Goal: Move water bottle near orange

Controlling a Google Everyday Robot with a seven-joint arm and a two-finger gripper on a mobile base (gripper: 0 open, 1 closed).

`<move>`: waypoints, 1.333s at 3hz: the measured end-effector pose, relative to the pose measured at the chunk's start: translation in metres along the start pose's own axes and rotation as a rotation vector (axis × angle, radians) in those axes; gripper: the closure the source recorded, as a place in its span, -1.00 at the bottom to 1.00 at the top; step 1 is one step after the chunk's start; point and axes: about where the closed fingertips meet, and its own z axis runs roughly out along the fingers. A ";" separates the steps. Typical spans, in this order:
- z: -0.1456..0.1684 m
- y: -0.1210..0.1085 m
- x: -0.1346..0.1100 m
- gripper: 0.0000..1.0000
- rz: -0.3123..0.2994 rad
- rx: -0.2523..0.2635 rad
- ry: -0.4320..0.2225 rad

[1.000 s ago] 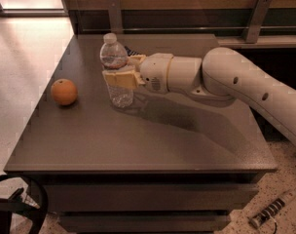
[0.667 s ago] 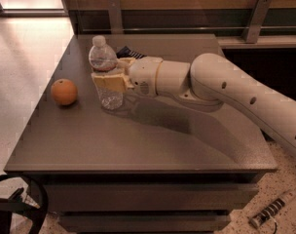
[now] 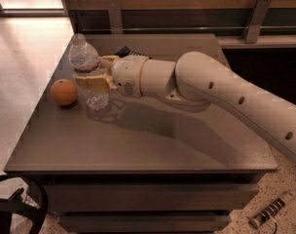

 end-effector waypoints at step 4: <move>0.010 0.009 0.021 0.47 0.052 -0.023 0.040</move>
Offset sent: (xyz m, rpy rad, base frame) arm -0.0015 0.0077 -0.0314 -0.0223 0.0904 0.0139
